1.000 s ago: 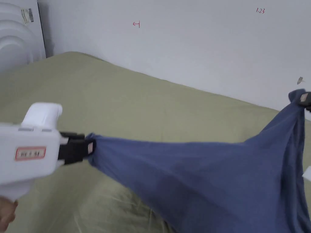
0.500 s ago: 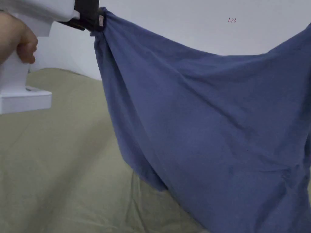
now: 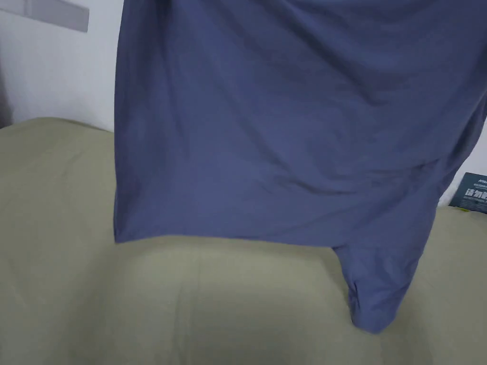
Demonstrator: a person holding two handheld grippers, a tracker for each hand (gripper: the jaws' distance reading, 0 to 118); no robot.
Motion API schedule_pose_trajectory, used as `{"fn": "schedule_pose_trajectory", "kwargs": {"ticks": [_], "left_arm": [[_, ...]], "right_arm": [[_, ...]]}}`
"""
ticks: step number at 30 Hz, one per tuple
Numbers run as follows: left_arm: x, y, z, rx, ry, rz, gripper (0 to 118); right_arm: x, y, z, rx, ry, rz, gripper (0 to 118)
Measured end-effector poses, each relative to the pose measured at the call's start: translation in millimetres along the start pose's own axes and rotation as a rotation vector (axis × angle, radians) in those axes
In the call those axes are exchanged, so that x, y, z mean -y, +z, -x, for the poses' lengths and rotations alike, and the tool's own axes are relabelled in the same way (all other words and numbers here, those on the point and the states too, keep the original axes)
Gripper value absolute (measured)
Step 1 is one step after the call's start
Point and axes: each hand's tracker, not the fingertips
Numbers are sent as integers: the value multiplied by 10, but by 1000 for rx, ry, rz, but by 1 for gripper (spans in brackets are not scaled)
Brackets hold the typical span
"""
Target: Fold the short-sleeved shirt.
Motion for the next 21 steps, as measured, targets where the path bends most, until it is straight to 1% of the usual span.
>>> {"fn": "schedule_pose_trajectory", "kwargs": {"ticks": [2, 6, 10, 14, 15, 17, 18, 19, 20, 21], "left_arm": [[-45, -61, -4, -2, -11, -7, 6], [-93, -116, -32, -22, -48, -15, 6], [-80, -82, -51, 0, -45, -16, 6], [125, 17, -70, 45, -1, 6, 6], [206, 53, -74, 61, 10, 18, 6], [380, 110, -80, 93, 30, 44, 6], [493, 154, -86, 109, 41, 62, 6], [593, 184, -95, 124, 44, 98, 6], [723, 253, -120, 115, 42, 122, 6], [852, 314, -138, 106, 51, 156, 6]], "right_arm": [[-109, 13, 40, 5, 11, -31, 1], [-309, 80, 94, -14, 60, -75, 1], [-372, 222, 139, -37, 39, -87, 1], [-177, 377, 186, -62, 11, -45, 1], [-71, 432, 189, -89, 29, -26, 1], [125, 541, 224, -96, 62, 8, 1], [234, 596, 236, -100, 69, 24, 1], [329, 642, 235, -100, 62, 72, 1], [441, 694, 231, -113, 53, 94, 1], [554, 763, 258, -99, 65, 123, 1]]}}
